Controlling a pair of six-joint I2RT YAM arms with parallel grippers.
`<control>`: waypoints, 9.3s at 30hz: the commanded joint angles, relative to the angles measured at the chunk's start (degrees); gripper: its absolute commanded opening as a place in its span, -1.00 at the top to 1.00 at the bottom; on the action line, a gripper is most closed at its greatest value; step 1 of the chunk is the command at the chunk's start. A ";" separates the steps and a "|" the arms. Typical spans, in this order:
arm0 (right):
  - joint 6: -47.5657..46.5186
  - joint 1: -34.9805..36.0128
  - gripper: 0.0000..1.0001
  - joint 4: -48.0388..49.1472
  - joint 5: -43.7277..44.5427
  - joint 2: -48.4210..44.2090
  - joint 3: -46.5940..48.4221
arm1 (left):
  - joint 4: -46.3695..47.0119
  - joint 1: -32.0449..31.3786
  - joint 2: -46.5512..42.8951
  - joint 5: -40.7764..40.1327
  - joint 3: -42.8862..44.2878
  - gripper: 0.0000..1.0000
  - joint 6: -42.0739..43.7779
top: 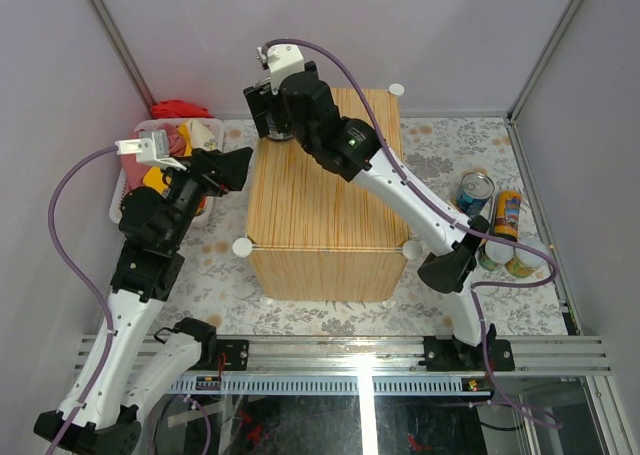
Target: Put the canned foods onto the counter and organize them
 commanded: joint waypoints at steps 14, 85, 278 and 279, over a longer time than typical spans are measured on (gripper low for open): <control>5.71 -7.56 0.96 11.97 -9.13 1.94 6.81 | 2.64 0.15 -0.07 4.40 -3.24 -0.79 1.81; 12.52 -14.12 -0.99 0.15 25.76 -52.79 -49.11 | 1.62 0.16 -3.70 5.72 -3.05 -0.79 -6.04; -1.70 -16.51 1.00 16.95 1.16 -21.22 -17.74 | 11.17 0.34 3.37 5.02 -6.71 -0.82 -5.95; -2.02 -16.47 1.00 18.66 1.16 -21.83 -19.44 | 11.33 0.30 3.40 5.09 -6.77 -0.82 -6.05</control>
